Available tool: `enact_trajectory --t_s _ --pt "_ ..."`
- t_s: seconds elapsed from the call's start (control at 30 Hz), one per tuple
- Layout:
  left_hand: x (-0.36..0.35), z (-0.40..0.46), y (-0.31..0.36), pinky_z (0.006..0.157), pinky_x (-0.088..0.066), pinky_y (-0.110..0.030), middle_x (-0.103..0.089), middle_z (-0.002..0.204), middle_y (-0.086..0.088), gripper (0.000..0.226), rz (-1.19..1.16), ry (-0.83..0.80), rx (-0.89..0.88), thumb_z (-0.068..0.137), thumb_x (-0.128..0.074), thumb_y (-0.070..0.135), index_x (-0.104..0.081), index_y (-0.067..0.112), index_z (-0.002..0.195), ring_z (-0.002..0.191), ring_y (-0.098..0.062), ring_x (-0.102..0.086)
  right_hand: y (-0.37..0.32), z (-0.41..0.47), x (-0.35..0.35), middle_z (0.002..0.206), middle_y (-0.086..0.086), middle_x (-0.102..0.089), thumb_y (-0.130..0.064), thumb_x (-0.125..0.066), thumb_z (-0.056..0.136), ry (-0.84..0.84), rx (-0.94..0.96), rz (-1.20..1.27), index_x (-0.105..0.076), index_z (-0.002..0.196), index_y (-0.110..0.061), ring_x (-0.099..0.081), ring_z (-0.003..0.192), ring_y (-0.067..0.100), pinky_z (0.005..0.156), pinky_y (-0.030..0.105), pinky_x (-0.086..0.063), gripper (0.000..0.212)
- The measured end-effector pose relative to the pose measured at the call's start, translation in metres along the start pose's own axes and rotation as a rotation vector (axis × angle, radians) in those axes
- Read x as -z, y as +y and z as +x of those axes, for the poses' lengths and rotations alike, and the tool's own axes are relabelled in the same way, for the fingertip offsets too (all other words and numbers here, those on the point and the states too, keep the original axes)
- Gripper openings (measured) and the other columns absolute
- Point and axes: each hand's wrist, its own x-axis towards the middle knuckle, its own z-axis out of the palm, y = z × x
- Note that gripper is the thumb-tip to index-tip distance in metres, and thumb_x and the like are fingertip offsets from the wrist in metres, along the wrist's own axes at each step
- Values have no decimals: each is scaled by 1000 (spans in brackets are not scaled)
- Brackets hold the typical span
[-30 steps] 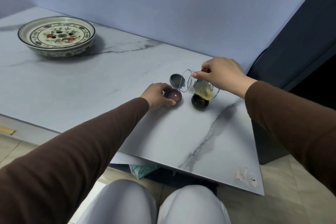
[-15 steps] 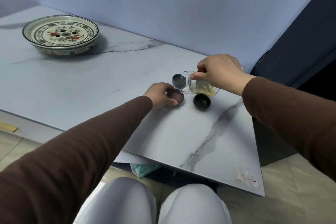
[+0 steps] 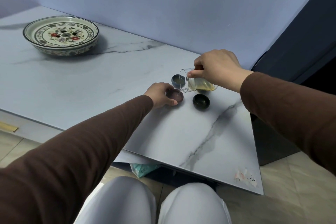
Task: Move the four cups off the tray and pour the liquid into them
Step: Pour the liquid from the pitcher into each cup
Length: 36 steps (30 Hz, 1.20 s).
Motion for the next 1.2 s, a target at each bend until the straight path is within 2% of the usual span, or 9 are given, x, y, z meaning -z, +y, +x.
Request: enact_trajectory --t_s 0.17,0.6,0.93,1.2 --pt "1 0 0 97 -47 -34 -65 122 -2 60 -3 -3 -2 71 -84 33 -64 20 126 110 -22 -57 -1 2 1 66 -1 -53 -67 -57 84 25 23 -23 -53 65 -20 -52 71 29 58 30 -28 51" --pt "2 0 2 97 -47 -33 -65 124 -4 63 22 -4 7 71 -84 33 -63 18 129 111 -23 -58 -4 3 7 61 -5 -44 -65 -59 85 17 24 -46 -42 57 -22 -47 71 28 56 29 -22 54" --pt "2 1 0 95 -46 -31 -65 122 -2 60 28 -6 -5 71 -84 34 -63 21 126 108 -21 -57 -4 4 7 58 -7 -42 -65 -60 84 23 12 -36 -41 55 -22 -49 71 28 59 30 -26 55" --pt "1 1 0 95 -47 -32 -65 123 -1 61 23 -9 8 72 -84 34 -63 21 127 109 -21 -57 7 -5 -3 56 -7 -46 -66 -60 83 53 -80 80 -43 55 -22 -48 66 27 51 28 -20 55"
